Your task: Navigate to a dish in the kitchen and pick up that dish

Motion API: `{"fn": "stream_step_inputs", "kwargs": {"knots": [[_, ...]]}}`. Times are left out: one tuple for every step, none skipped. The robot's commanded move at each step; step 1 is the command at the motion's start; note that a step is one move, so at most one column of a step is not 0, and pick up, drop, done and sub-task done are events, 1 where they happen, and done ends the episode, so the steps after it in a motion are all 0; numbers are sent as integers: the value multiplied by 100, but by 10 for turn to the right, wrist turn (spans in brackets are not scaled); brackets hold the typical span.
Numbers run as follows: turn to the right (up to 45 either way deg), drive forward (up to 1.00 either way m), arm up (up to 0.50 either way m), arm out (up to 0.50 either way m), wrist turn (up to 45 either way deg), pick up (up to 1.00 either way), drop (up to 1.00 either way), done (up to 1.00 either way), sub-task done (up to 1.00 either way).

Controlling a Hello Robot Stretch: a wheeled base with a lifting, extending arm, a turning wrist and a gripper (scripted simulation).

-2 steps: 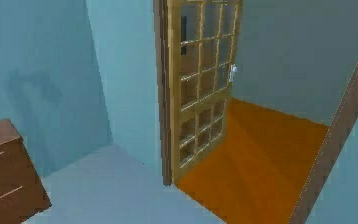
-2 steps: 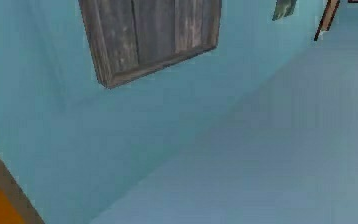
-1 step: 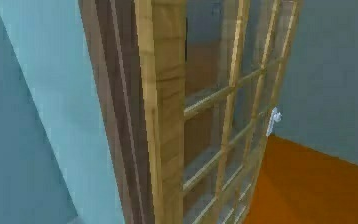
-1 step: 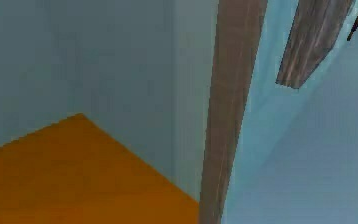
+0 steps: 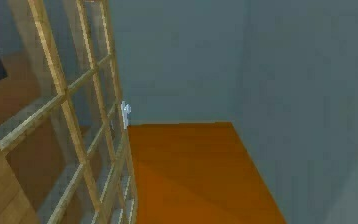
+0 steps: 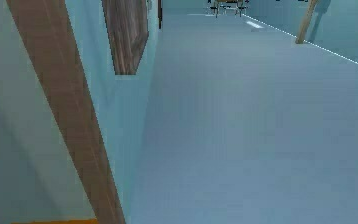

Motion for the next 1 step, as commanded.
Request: {"fn": "stream_step_inputs", "kwargs": {"knots": [[90, 0, 0, 0, 0, 0, 0, 0, 0]]}}
